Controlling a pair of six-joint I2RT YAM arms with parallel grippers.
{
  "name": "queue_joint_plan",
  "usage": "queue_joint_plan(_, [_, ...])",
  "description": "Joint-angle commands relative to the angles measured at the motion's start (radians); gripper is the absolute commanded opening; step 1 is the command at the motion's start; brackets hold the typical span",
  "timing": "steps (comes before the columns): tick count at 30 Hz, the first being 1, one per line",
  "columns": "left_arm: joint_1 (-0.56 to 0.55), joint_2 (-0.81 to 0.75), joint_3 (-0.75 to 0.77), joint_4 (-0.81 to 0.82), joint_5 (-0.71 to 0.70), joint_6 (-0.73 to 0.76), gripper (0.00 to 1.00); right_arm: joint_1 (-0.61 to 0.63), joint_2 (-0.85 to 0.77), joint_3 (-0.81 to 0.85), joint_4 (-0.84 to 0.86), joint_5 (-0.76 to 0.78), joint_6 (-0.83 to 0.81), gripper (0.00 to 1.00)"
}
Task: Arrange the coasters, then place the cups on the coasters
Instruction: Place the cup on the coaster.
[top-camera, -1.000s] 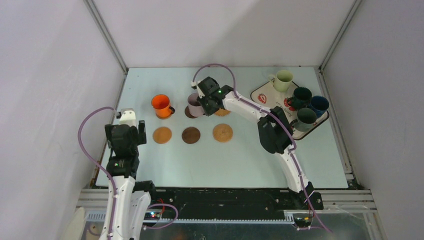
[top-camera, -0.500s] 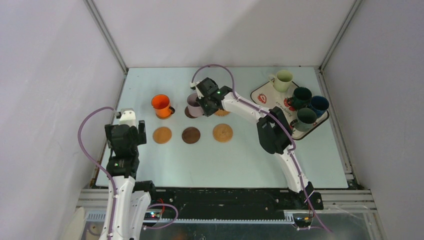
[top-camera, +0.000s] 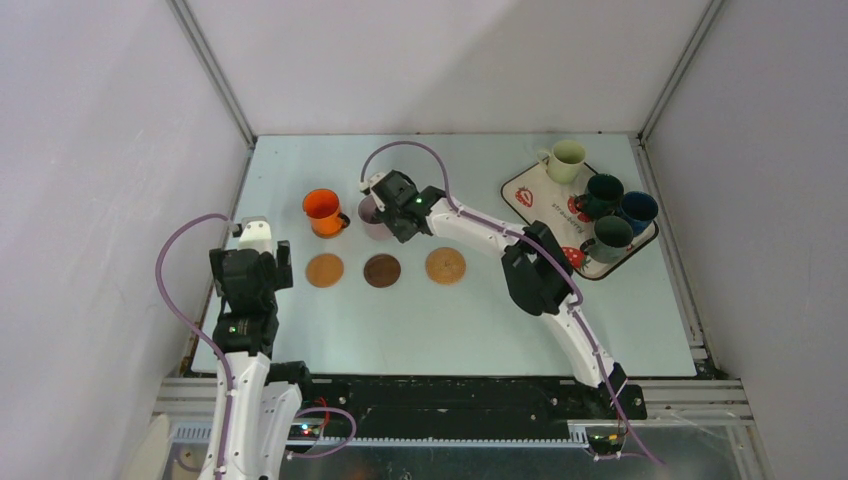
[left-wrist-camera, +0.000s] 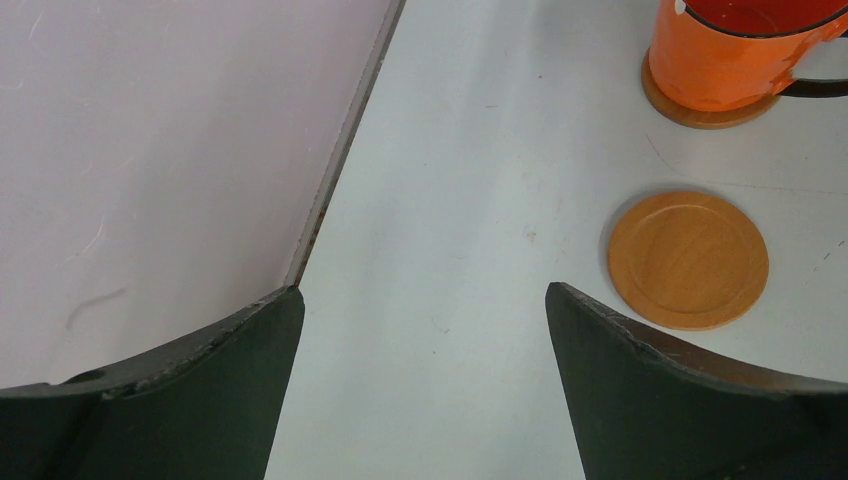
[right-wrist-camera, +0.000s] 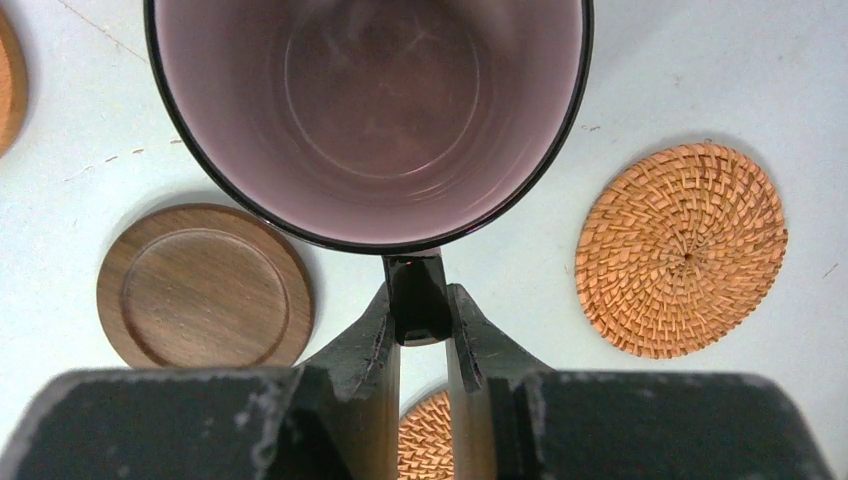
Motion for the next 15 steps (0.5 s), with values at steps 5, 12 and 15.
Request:
queue_joint_plan(5, [0.006, -0.003, -0.015, 0.041, 0.000, 0.011, 0.98, -0.030, 0.013, 0.049, 0.046, 0.041, 0.003, 0.00])
queue_joint_plan(12, [0.005, 0.001, -0.015, 0.042, 0.001, 0.011, 0.98, -0.054, 0.009, 0.061, 0.037, -0.007, 0.039, 0.00])
queue_joint_plan(15, [0.004, 0.007, -0.015, 0.042, 0.001, 0.011, 0.98, -0.067, 0.019, 0.077, 0.016, -0.047, 0.054, 0.00])
